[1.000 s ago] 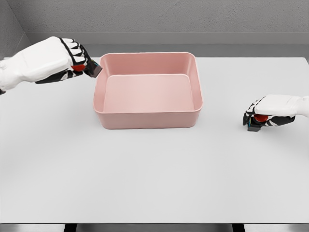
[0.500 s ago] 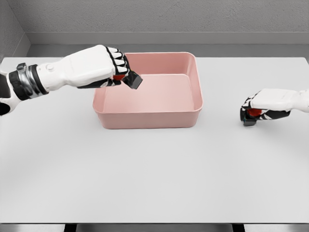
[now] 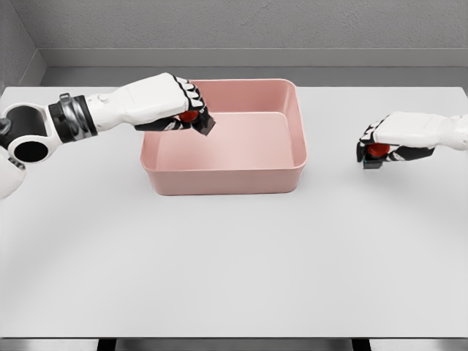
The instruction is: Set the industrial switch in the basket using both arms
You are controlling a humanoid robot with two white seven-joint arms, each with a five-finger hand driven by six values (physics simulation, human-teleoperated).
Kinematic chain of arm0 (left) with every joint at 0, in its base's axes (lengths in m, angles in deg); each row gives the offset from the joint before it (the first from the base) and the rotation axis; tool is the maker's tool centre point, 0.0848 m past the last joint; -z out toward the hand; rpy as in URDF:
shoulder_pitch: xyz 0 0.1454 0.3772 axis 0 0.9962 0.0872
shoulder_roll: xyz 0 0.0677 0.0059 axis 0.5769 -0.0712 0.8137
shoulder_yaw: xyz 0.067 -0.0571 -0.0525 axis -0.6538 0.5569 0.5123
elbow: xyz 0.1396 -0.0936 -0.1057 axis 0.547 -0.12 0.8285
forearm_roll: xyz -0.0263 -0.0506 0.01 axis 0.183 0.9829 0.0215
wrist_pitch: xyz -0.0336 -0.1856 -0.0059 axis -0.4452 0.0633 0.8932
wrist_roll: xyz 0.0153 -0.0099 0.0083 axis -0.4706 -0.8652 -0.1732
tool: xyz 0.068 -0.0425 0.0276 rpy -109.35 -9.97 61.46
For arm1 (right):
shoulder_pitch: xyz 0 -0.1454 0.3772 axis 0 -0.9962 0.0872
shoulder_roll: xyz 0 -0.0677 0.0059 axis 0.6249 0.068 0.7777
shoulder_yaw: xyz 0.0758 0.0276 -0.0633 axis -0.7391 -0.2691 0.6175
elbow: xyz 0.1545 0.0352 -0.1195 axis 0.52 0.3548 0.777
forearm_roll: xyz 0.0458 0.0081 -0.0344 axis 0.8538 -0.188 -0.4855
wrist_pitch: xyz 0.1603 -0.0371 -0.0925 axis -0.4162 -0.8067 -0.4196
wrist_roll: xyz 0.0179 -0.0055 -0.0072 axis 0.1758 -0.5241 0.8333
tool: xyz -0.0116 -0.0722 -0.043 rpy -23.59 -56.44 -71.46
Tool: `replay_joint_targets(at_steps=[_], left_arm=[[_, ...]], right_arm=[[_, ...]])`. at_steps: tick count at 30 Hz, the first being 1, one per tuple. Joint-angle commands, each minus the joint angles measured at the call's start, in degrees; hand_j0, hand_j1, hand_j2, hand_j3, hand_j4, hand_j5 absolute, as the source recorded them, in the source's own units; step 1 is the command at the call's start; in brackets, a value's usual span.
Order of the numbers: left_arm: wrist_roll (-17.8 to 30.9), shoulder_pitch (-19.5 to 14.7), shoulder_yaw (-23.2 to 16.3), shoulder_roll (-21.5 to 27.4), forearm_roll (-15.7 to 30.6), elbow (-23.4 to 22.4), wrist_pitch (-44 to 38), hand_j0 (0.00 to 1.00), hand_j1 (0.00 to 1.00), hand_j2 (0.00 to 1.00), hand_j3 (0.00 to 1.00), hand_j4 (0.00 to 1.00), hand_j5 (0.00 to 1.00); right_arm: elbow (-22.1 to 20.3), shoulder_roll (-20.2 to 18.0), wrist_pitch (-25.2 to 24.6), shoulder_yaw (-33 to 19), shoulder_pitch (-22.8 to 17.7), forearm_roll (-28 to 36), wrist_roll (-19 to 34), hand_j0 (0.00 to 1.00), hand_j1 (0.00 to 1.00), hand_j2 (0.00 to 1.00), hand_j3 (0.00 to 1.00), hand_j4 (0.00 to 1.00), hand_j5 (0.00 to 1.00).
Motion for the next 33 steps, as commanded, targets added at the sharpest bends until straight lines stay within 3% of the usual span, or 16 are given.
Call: replay_joint_targets(at_steps=[1, 6, 8, 9, 14, 20, 23, 26, 28, 30, 33], left_arm=[[0.5, 0.0, -0.1, -1.2, 0.1, -2.2, -0.1, 0.46, 0.46, 0.46, 0.46, 0.46, 0.46], [0.7, 0.0, -0.1, -2.4, -0.5, -3.4, -0.1, 0.47, 0.47, 0.47, 0.47, 0.47, 0.47], [0.6, -0.1, -0.7, -2.5, -0.4, -3.5, -0.1, 0.59, 0.59, 0.59, 0.59, 0.59, 0.59], [0.5, -0.1, -0.7, -2.5, -0.3, -3.4, -0.1, 0.75, 0.75, 0.75, 0.75, 0.75, 0.75], [0.3, -0.2, -0.6, -2.3, -0.3, -3.4, -0.1, 1.00, 1.00, 1.00, 1.00, 1.00, 1.00], [0.2, -0.2, -0.6, -2.0, -0.2, -3.3, -0.1, 1.00, 1.00, 1.00, 1.00, 1.00, 1.00], [0.2, -0.9, -0.7, -1.3, 2.2, -2.2, -0.1, 1.00, 1.00, 1.00, 1.00, 1.00, 1.00], [0.2, -1.0, -1.1, 7.4, 9.3, 5.7, -0.1, 1.00, 1.00, 1.00, 1.00, 1.00, 1.00], [0.1, -1.1, -3.8, 14.3, 13.7, 10.6, -0.1, 1.00, 1.00, 1.00, 1.00, 1.00, 1.00], [-0.2, -1.0, -4.2, 21.0, 13.8, 15.2, -0.1, 1.00, 1.00, 1.00, 1.00, 1.00, 1.00], [-0.1, -0.7, -7.0, 26.0, 13.7, 15.9, -0.1, 1.00, 1.00, 1.00, 1.00, 1.00, 1.00]], right_arm=[[0.0, 1.0, -0.1, -0.2, 0.2, 0.4, 0.0, 0.52, 0.52, 0.52, 0.52, 0.52, 0.52], [0.0, 2.1, -0.1, -0.2, 1.5, 0.4, 0.0, 0.51, 0.51, 0.51, 0.51, 0.51, 0.51], [0.0, 2.8, -0.1, -0.2, 2.2, 0.4, -0.1, 0.51, 0.51, 0.51, 0.51, 0.51, 0.51], [0.0, 2.9, -0.1, -0.2, 2.3, 0.4, 0.0, 0.52, 0.52, 0.52, 0.52, 0.52, 0.52], [-0.1, 3.8, -0.1, -0.2, 3.7, 0.5, -0.1, 0.51, 0.51, 0.51, 0.51, 0.51, 0.51], [-0.2, 5.0, -0.1, -0.2, 5.3, 0.5, -0.1, 0.51, 0.51, 0.51, 0.51, 0.51, 0.51], [-0.5, 5.0, -0.1, -0.2, 6.2, 0.6, -0.2, 0.51, 0.51, 0.51, 0.51, 0.51, 0.51], [-0.6, 5.1, -0.1, -0.2, 7.5, 0.8, -0.3, 0.51, 0.51, 0.51, 0.51, 0.51, 0.51], [-0.7, 5.1, -0.1, -0.2, 8.2, 1.0, -0.4, 0.51, 0.51, 0.51, 0.51, 0.51, 0.51], [-0.7, 5.4, -0.1, -0.2, 9.0, 1.0, -0.4, 0.51, 0.51, 0.51, 0.51, 0.51, 0.51], [-1.1, 5.5, -0.1, -0.2, 9.8, 1.0, -0.5, 0.51, 0.51, 0.51, 0.51, 0.51, 0.51]])
